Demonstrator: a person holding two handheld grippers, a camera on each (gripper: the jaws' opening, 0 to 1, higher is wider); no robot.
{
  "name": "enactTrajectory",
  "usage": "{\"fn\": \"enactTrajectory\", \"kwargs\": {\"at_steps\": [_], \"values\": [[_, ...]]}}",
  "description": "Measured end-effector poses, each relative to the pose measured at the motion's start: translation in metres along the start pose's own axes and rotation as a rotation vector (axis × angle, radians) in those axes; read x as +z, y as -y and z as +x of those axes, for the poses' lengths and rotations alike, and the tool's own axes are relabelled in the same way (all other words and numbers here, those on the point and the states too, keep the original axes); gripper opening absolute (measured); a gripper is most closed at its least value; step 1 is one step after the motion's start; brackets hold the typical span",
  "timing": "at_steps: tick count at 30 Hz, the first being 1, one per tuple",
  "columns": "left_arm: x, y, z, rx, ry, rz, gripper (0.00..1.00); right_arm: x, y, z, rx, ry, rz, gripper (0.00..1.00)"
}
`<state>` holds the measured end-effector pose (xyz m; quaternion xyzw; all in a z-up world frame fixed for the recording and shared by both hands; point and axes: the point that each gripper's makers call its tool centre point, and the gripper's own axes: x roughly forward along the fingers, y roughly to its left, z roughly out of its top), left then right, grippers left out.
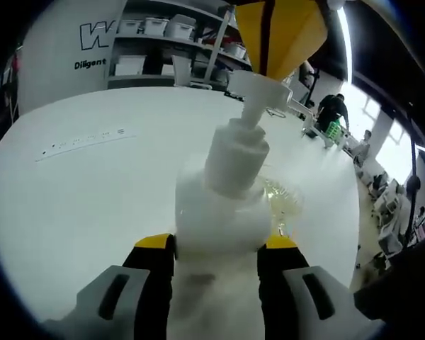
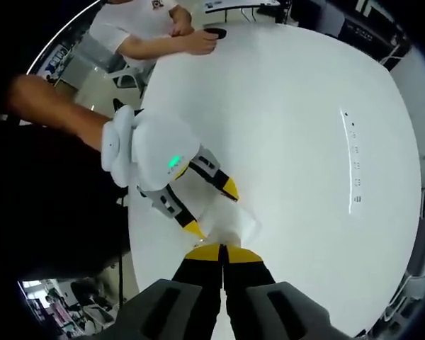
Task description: Hold the bottle steady, press the pump all the way down and release, and repeat the specified number of times to dispense into the cup
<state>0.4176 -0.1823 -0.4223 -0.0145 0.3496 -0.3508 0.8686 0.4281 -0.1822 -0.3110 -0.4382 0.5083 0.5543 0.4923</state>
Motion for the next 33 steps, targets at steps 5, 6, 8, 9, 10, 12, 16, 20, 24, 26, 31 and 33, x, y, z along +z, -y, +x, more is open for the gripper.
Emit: {"fn": "enactTrajectory", "kwargs": {"at_steps": [5,6,8,9,10,12,16,20,24,26,31,33], "values": [[-0.0001,-0.0001,0.0001,0.0,-0.001,0.0,0.45,0.0,0.0002,0.0011,-0.001,0.002,-0.007,0.0],[-0.0002,-0.0001,0.0001,0.0,-0.002,0.001,0.45,0.0001,0.0,0.0012,-0.002,0.002,-0.007,0.0],[-0.0004,-0.0002,0.0001,-0.002,-0.004,0.003,0.45,-0.0004,-0.0001,0.0013,0.002,0.005,-0.004,0.0],[-0.0004,-0.0001,0.0,-0.002,-0.006,0.004,0.45,-0.0005,0.0,0.0014,0.003,0.006,-0.004,0.0],[-0.0005,-0.0001,-0.0001,-0.002,-0.006,0.005,0.45,-0.0004,0.0001,0.0014,0.004,0.006,-0.004,0.0],[-0.0003,0.0002,-0.0004,-0.003,-0.008,0.006,0.45,-0.0004,0.0001,0.0017,0.006,0.005,-0.006,0.0],[-0.0001,0.0004,-0.0009,-0.002,-0.01,0.006,0.45,0.0002,-0.0002,0.0022,0.006,0.005,-0.008,0.0],[-0.0002,0.0003,-0.0005,-0.003,-0.013,0.008,0.45,0.0004,0.0,0.0054,0.004,0.012,-0.005,0.0],[-0.0005,0.0005,-0.0007,-0.002,-0.014,0.007,0.45,0.0007,0.0004,0.0051,0.002,0.016,-0.005,0.0],[-0.0009,0.0001,-0.0004,-0.002,-0.014,0.009,0.45,0.0008,0.0001,0.0049,0.002,0.017,-0.004,0.0],[-0.0021,-0.0002,-0.0001,-0.004,-0.017,0.015,0.45,0.0013,-0.0009,0.0024,0.01,0.017,0.016,0.0],[-0.003,-0.0001,-0.0002,-0.007,-0.022,0.011,0.45,0.0029,-0.002,0.0015,0.018,0.043,0.033,0.0]]}}
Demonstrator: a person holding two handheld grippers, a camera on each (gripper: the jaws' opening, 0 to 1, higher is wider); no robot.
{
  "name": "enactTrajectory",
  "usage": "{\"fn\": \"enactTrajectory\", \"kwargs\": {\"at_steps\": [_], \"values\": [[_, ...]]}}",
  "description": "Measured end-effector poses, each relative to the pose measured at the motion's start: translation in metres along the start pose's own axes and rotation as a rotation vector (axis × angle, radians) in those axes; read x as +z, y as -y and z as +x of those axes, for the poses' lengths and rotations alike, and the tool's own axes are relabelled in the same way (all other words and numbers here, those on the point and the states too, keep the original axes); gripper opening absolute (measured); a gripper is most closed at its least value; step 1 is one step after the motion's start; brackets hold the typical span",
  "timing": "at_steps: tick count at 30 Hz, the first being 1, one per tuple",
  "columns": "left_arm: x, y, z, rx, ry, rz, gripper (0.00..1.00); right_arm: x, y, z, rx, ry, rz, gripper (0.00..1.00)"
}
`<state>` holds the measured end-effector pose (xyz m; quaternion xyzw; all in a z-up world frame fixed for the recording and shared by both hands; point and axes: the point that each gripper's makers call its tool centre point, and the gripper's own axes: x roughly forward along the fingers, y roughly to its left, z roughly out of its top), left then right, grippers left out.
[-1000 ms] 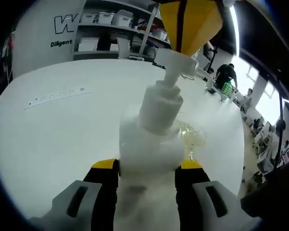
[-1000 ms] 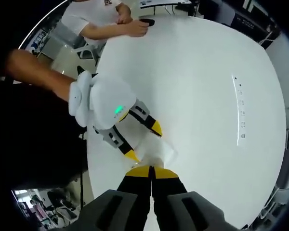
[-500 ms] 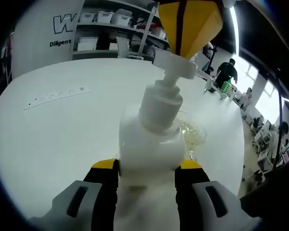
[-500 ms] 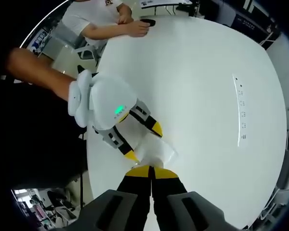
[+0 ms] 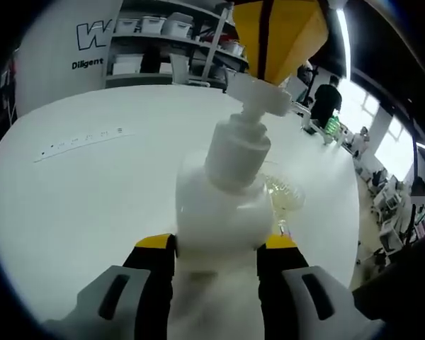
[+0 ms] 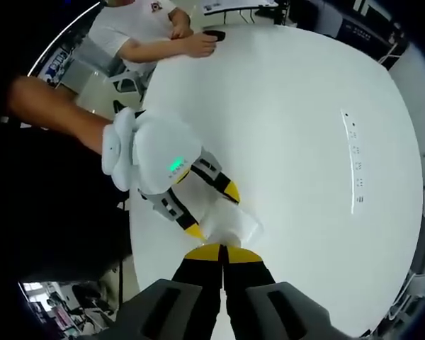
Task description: Hold the bottle steady, press the pump all the way down and release, and repeat the specified number of times to dispense into the cup
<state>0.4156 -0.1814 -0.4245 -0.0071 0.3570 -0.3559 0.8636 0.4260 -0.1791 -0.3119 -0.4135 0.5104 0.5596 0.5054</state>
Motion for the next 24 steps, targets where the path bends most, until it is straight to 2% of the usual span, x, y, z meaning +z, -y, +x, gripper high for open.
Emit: {"fn": "enactTrajectory", "kwargs": {"at_steps": [5,14,18,24], "values": [[-0.0041,-0.0018,0.0003,-0.001,-0.016,0.003,0.44,0.0002,-0.0011,-0.0087,0.003,0.022,0.037,0.0],[-0.0043,-0.0023,0.0007,0.002,-0.019,0.0,0.44,-0.0045,-0.001,-0.0103,-0.033,-0.02,-0.002,0.0],[-0.0039,-0.0021,0.0005,0.004,-0.019,-0.003,0.44,-0.005,-0.0001,-0.0105,-0.021,-0.01,0.01,0.0],[-0.0044,-0.0027,0.001,0.007,-0.021,-0.003,0.44,-0.0038,-0.0034,-0.0097,-0.019,-0.01,-0.022,0.0]]}}
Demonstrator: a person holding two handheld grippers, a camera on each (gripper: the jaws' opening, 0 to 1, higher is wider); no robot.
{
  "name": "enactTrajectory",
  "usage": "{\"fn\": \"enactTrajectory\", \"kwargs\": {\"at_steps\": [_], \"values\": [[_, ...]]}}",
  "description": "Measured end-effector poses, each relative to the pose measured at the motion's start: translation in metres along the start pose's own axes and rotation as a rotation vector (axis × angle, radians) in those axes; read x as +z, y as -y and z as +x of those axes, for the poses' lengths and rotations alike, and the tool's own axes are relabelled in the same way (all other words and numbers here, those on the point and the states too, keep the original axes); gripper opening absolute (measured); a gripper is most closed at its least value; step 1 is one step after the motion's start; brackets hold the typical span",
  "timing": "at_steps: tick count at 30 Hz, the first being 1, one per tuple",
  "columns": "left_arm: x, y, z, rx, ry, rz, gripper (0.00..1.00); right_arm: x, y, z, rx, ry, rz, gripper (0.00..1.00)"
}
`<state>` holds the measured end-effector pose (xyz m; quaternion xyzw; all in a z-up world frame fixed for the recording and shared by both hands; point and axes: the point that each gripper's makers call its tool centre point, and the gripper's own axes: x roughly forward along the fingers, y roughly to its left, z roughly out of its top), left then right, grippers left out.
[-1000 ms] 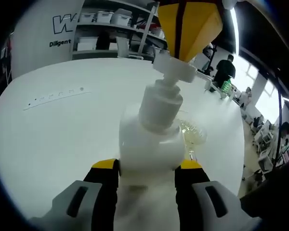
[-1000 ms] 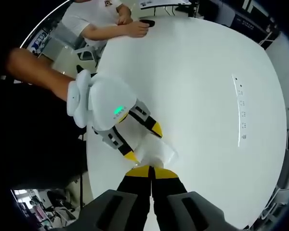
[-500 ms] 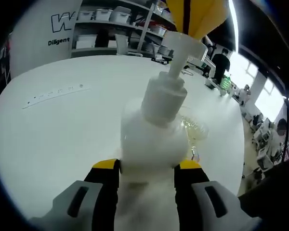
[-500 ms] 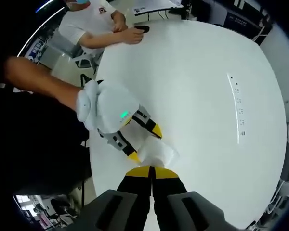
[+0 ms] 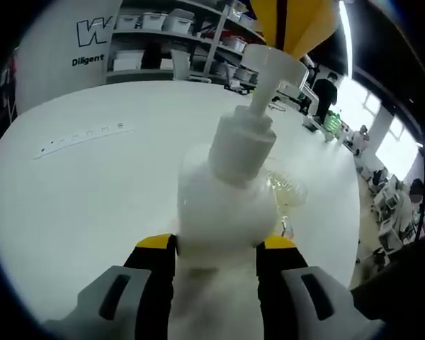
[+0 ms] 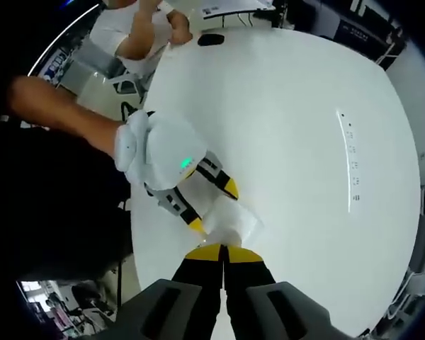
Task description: Hold the bottle steady, press the pump all the way down and release, and repeat the specified number of times to dispense into the cup
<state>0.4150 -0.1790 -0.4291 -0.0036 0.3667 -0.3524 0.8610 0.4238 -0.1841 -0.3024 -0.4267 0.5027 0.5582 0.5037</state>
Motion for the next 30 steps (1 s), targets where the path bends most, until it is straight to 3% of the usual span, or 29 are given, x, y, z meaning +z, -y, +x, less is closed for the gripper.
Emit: {"fn": "enactTrajectory", "kwargs": {"at_steps": [5,20,30], "values": [[0.0001,0.0004,-0.0011,0.007,0.003,-0.005,0.44,0.001,0.0001,-0.0001,0.003,0.012,0.007,0.0],[0.0003,0.0008,-0.0017,0.013,0.0,-0.014,0.44,0.0001,-0.0002,0.0038,0.018,-0.04,-0.011,0.0],[0.0003,0.0013,-0.0019,0.014,-0.008,-0.011,0.44,-0.0006,0.0011,0.0069,0.018,-0.013,0.0,0.0]]}}
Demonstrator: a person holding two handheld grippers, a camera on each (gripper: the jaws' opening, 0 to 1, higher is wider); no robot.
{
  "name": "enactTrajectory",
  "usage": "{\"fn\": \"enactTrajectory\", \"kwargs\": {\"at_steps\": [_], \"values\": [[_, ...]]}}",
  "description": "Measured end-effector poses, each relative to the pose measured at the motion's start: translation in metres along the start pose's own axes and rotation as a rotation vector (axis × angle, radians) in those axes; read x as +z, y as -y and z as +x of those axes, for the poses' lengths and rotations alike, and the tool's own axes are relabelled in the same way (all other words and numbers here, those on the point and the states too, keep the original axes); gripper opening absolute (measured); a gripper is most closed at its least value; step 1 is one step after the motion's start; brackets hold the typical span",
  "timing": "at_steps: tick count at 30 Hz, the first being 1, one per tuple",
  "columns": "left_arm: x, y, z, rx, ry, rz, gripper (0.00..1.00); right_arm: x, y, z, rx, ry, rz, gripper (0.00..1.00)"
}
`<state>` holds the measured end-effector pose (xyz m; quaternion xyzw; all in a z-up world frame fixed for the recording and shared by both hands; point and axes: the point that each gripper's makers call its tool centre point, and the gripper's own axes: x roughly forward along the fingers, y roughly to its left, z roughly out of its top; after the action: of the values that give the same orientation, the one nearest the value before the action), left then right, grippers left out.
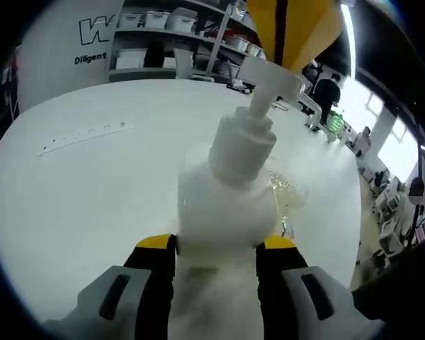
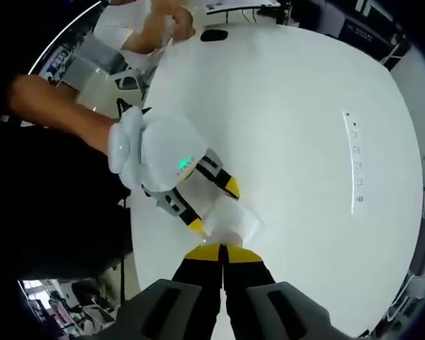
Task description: Hold the bottle steady, press the pump all the way down and release, and repeat the specified number of times to dispense into the cup
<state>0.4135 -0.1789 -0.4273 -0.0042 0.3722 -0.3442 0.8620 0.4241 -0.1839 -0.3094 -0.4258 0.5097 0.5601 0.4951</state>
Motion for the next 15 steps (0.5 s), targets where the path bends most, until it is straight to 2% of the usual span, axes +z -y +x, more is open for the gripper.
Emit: {"fn": "enactTrajectory", "kwargs": {"at_steps": [15], "values": [[0.0002,0.0007,-0.0001,0.001,-0.001,-0.001,0.44,0.0012,-0.0001,0.0033,-0.005,0.002,-0.003,0.0]]}}
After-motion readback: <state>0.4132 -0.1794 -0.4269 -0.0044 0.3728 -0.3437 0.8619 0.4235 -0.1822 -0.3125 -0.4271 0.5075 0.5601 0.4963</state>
